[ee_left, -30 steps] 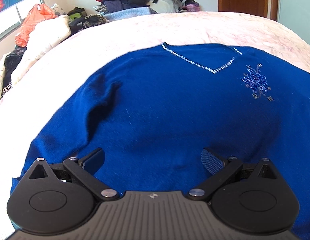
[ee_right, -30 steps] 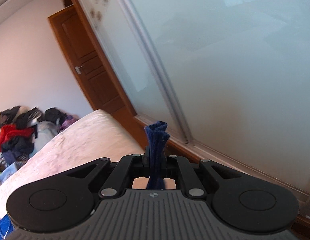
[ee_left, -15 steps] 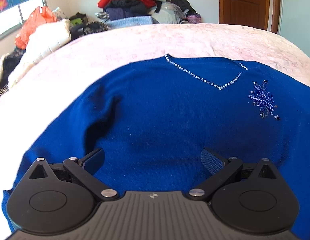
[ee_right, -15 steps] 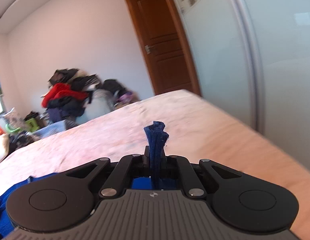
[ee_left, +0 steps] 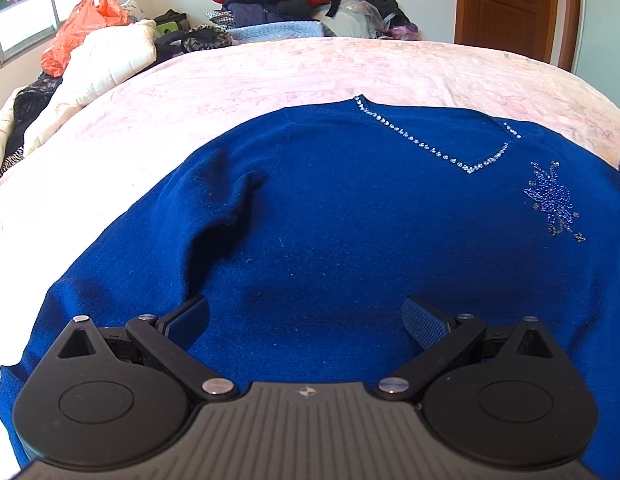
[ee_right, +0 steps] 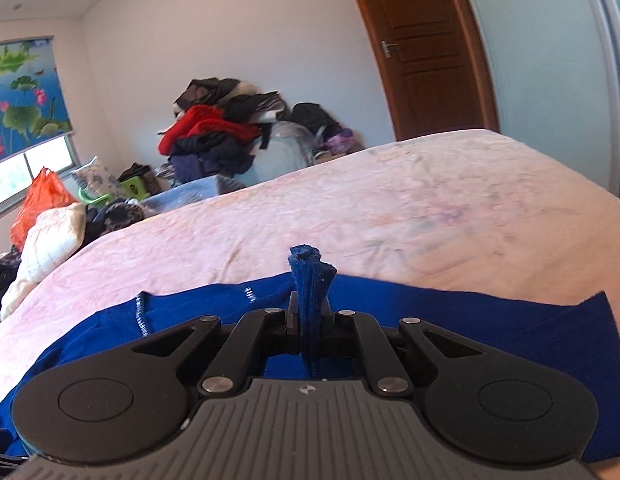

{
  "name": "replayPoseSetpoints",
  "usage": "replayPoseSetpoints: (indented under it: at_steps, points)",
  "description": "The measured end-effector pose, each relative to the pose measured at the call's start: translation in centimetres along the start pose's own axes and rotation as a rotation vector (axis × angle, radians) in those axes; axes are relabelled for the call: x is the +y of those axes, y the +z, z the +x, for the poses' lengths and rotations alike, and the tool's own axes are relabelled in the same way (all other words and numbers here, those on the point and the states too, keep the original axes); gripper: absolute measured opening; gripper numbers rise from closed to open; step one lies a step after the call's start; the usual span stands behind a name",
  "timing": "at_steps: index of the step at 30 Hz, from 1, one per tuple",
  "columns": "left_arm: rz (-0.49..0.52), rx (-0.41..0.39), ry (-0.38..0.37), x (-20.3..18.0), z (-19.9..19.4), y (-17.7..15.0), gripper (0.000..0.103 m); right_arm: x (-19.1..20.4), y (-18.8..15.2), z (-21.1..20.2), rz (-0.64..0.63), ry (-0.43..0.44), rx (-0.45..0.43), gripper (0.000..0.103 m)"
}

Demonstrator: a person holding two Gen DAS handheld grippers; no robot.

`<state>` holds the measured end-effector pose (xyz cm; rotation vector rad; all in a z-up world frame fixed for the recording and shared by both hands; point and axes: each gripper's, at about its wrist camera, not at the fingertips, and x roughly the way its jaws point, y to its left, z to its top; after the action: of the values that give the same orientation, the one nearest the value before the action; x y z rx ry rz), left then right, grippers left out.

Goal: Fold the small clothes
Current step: 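Carry the held sleeve with the right tool across the sweater body, then lower the sleeve onto the sweater near the neckline and open the right tool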

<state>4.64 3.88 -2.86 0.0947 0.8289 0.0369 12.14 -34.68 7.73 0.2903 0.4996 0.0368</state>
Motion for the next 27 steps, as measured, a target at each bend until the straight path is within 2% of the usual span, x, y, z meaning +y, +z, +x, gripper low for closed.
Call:
replayPoseSetpoints:
  at_steps: [9, 19, 27]
  points:
    - [-0.015, 0.026, 0.001, 0.1, 0.6, -0.5, 0.103, 2.7, -1.9, 2.3, -0.049, 0.031, 0.069, 0.011]
    - [-0.013, 0.031, 0.003, -0.1, 1.2, -0.6, 0.103, 2.7, -3.7, 3.7, -0.048, 0.029, 0.131, 0.012]
    - [-0.020, 0.023, -0.005, 0.1, 1.3, -1.0, 0.103, 2.5, -3.6, 4.1, -0.037, 0.033, 0.150, 0.012]
